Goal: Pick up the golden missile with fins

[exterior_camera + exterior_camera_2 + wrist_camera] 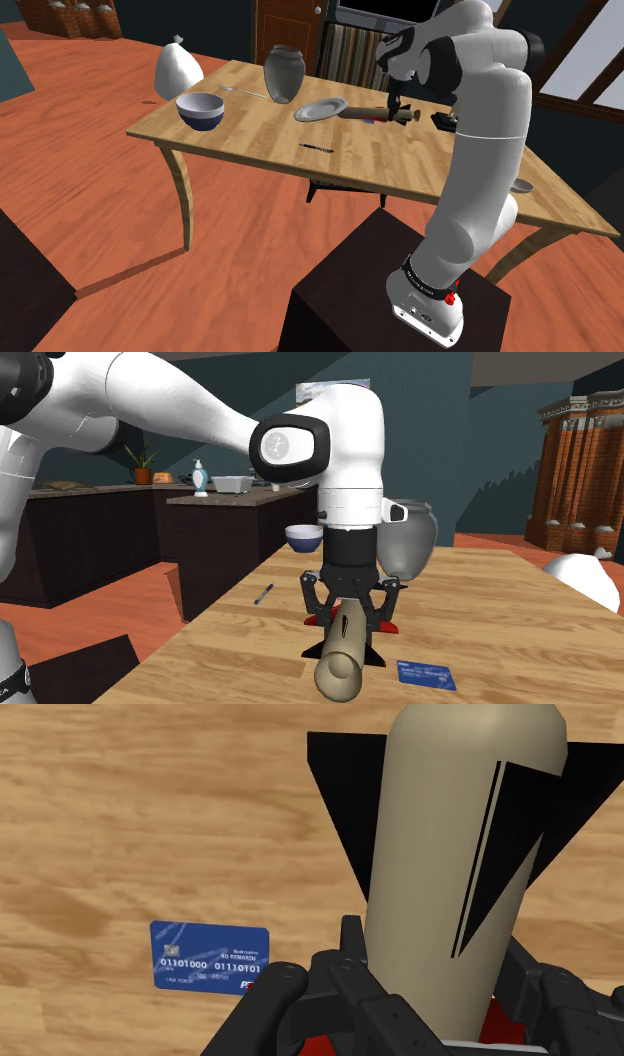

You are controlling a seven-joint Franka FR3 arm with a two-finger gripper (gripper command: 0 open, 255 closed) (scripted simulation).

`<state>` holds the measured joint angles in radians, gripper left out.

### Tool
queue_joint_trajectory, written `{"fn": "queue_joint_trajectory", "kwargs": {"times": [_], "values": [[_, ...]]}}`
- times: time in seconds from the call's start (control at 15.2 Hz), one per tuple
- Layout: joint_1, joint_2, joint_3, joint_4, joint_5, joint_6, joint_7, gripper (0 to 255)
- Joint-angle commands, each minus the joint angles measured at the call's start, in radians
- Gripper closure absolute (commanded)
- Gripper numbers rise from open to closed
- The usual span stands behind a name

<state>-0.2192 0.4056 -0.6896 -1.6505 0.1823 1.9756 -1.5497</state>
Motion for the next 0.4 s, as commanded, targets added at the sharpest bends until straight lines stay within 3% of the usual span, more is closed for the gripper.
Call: {"fn": "queue_joint_trajectory", "kwargs": {"times": [0.0,0.33], "values": [[0.002,-0.008,-0.003,0.018,-0.006,-0.024,0.004,255],[0.002,-0.018,-0.007,0.048,-0.013,-0.062,0.007,255]]}}
